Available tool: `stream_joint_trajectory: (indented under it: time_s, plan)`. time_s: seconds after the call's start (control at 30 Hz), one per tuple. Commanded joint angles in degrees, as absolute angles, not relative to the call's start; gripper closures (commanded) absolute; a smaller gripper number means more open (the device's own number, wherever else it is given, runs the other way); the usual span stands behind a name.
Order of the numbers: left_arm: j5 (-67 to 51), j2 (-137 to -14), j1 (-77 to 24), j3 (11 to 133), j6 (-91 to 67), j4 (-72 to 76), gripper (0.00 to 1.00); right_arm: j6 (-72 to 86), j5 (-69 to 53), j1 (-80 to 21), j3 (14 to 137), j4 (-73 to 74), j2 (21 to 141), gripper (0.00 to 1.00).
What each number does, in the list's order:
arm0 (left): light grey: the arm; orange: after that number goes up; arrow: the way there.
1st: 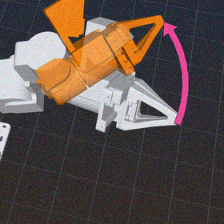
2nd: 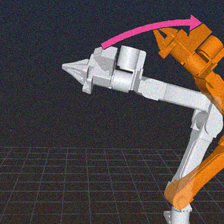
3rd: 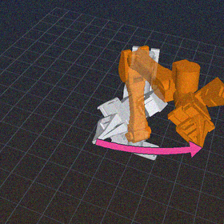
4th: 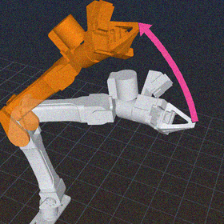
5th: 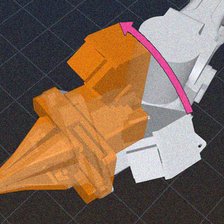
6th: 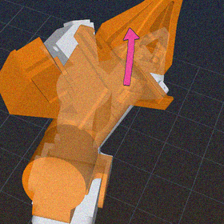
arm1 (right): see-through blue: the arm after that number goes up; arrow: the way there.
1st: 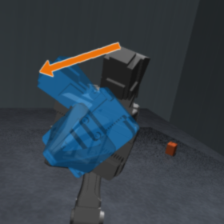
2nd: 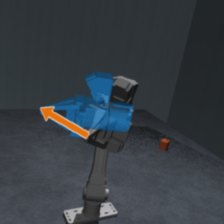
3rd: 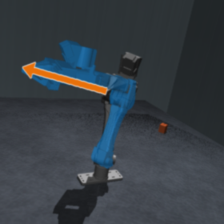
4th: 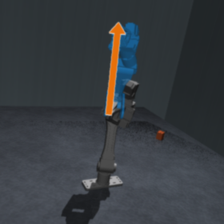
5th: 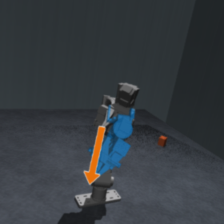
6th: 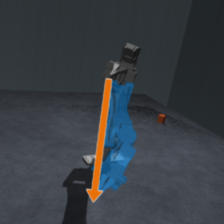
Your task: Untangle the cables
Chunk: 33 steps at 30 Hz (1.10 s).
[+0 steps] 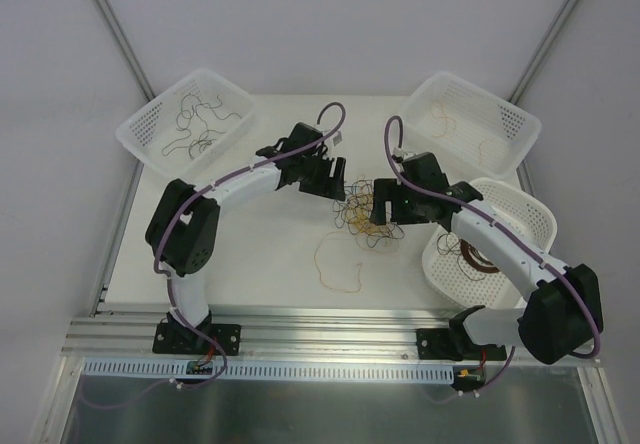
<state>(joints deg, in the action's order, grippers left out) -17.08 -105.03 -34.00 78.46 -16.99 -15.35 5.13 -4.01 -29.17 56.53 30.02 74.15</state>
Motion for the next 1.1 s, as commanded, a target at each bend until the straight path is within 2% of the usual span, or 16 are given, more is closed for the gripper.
stream_joint_trajectory:
  time_s: [0.0,0.2,0.23,0.3,0.33,0.43,0.67,0.77,0.87,0.9,1.07]
  plan:
    - [-18.8,-107.7,-35.4,82.4,-16.2,-14.9,0.37,6.4,-5.4,-28.6,56.4,28.5,72.1,0.15]
    - [-16.5,-111.9,-36.0,83.8,-16.1,-14.9,0.57,6.6,-6.2,-27.9,55.9,27.7,72.5,0.15]
    - [-17.0,-112.8,-36.0,84.0,-16.0,-14.8,0.64,6.7,-6.2,-27.9,55.8,27.3,72.8,0.14]
    - [-17.5,-113.4,-36.3,84.5,-15.6,-14.9,0.73,6.8,-6.5,-27.8,55.5,26.3,73.3,0.14]
    - [-17.7,-113.8,-36.5,84.7,-15.5,-14.9,0.83,6.9,-6.7,-27.8,55.5,26.0,74.0,0.14]
    - [-18.6,-113.1,-36.6,84.4,-15.6,-14.9,1.0,7.0,-7.2,-27.7,56.3,25.4,75.7,0.14]
    - [-17.3,-104.6,-36.6,79.9,-14.8,-15.5,1.0,7.7,-8.3,-27.5,56.9,21.6,83.3,0.15]
    - [-16.9,-99.9,-36.5,79.0,-14.3,-17.0,1.0,7.7,-8.7,-27.6,56.9,19.9,86.1,0.18]
    - [-17.1,-95.7,-35.5,78.6,-15.4,-19.2,1.0,8.0,-8.6,-27.5,56.9,18.3,89.1,0.28]
    - [-17.5,-93.9,-35.0,78.4,-15.9,-19.7,1.0,7.9,-8.7,-27.5,56.9,18.0,90.0,0.37]
    - [-21.9,-88.1,-28.9,77.7,-19.3,-21.8,1.0,7.6,-8.4,-26.7,56.1,16.8,91.6,0.59]
